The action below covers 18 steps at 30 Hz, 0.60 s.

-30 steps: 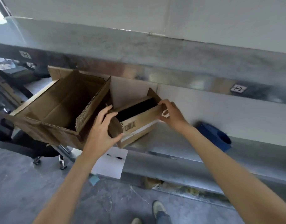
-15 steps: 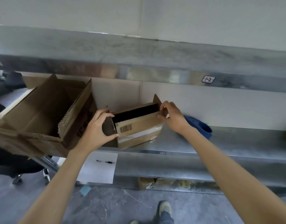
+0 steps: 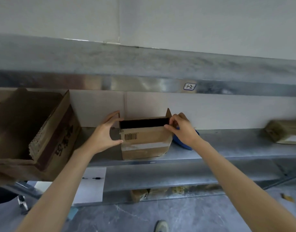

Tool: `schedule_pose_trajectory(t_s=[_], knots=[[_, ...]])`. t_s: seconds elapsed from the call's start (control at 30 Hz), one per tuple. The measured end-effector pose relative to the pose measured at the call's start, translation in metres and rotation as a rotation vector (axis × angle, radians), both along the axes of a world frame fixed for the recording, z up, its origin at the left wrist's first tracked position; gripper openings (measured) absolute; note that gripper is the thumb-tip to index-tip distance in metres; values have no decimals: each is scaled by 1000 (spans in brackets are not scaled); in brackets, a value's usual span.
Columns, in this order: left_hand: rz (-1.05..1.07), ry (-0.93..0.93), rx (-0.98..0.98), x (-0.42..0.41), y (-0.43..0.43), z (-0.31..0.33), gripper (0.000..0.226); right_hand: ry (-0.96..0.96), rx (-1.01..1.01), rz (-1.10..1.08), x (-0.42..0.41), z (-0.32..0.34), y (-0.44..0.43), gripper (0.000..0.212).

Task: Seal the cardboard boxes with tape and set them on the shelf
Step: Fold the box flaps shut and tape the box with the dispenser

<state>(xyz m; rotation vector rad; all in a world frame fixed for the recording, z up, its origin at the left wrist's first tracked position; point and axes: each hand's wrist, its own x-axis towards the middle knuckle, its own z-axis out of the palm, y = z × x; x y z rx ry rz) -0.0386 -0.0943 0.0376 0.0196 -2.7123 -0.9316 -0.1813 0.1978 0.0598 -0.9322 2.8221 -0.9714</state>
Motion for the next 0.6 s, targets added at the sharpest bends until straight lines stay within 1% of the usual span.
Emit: schedule_pose_trajectory(t_s=[0.1, 0.17, 0.23, 0.37, 0.47, 0.6], knots=[[11, -48, 16, -5, 2, 1, 76, 7, -4, 9, -7, 2, 6, 17], [27, -55, 63, -8, 5, 1, 68, -30, -11, 13, -16, 5, 6, 16], [76, -20, 140, -11, 9, 0, 60, -94, -22, 18, -25, 11, 1, 16], [204, 71, 172, -21, 21, -2, 52, -67, 19, 77, -41, 15, -10, 18], [265, 116, 168, -25, 29, -7, 51, -76, 76, 121, -48, 11, -16, 21], [275, 106, 189, -23, 32, -8, 53, -119, 52, 147, -56, 8, -15, 25]])
